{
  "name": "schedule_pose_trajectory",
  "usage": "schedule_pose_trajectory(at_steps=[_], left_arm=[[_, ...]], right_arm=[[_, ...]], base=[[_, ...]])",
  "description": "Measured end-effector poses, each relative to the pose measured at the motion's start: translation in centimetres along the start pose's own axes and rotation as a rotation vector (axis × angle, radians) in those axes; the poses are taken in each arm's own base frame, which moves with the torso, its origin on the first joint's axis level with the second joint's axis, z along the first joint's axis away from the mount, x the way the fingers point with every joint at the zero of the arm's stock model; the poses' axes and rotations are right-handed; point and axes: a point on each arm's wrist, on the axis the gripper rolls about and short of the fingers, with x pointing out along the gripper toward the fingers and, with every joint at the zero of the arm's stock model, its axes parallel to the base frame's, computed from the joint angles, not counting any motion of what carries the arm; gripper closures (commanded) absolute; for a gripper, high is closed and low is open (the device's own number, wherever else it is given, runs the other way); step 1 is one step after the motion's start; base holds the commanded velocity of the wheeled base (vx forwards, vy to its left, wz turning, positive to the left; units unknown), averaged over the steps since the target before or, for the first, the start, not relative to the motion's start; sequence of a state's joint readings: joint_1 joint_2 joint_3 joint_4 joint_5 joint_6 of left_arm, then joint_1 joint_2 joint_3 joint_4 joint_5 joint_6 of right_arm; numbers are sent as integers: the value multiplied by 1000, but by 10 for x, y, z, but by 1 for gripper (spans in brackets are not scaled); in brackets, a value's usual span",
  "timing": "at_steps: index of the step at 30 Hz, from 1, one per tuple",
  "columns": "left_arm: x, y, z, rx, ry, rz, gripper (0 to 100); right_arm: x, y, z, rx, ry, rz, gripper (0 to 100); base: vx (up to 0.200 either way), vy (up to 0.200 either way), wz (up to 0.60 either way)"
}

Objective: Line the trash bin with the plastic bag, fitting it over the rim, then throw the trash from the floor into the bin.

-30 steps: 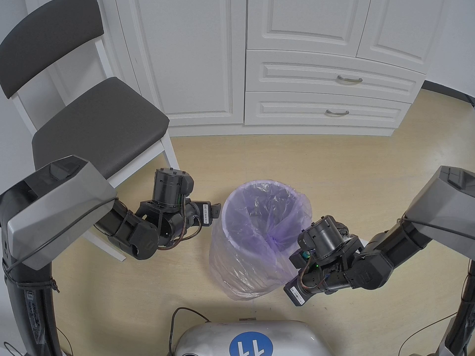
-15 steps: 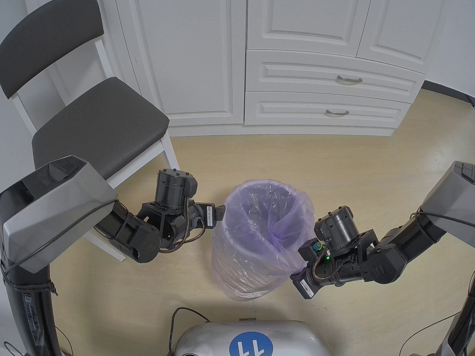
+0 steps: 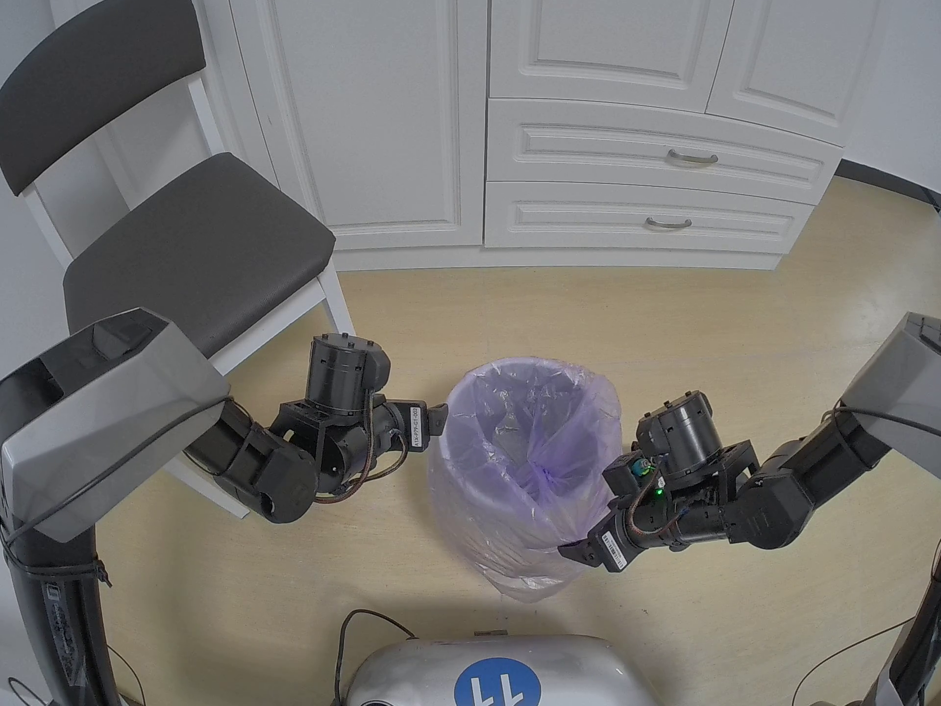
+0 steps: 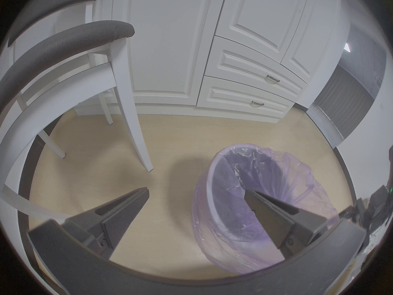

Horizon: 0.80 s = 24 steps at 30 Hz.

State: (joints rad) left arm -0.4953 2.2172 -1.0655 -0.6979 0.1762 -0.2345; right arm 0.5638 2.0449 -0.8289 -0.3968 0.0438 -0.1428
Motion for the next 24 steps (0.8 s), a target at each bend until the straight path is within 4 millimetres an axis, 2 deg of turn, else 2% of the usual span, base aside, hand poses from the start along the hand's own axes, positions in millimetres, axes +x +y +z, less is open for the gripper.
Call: schedule_pose_trajectory(at_steps=[9, 13, 19, 24], left_arm=[[-2, 0, 2, -1, -5, -1, 0], [-2, -1, 1, 0, -2, -2, 0], [-4, -7, -2, 8, 6, -17, 0], [-11, -26, -14, 28, 26, -65, 0]], right_arm=[[-29, -12, 10, 20, -71, -24, 0], [-31, -11, 5, -4, -53, -7, 0], [-3, -7, -5, -35, 3, 5, 0], [24, -7, -12, -27, 47, 0, 0]], base=[[0, 0, 0], [0, 0, 0], [0, 0, 0], [0, 0, 0]])
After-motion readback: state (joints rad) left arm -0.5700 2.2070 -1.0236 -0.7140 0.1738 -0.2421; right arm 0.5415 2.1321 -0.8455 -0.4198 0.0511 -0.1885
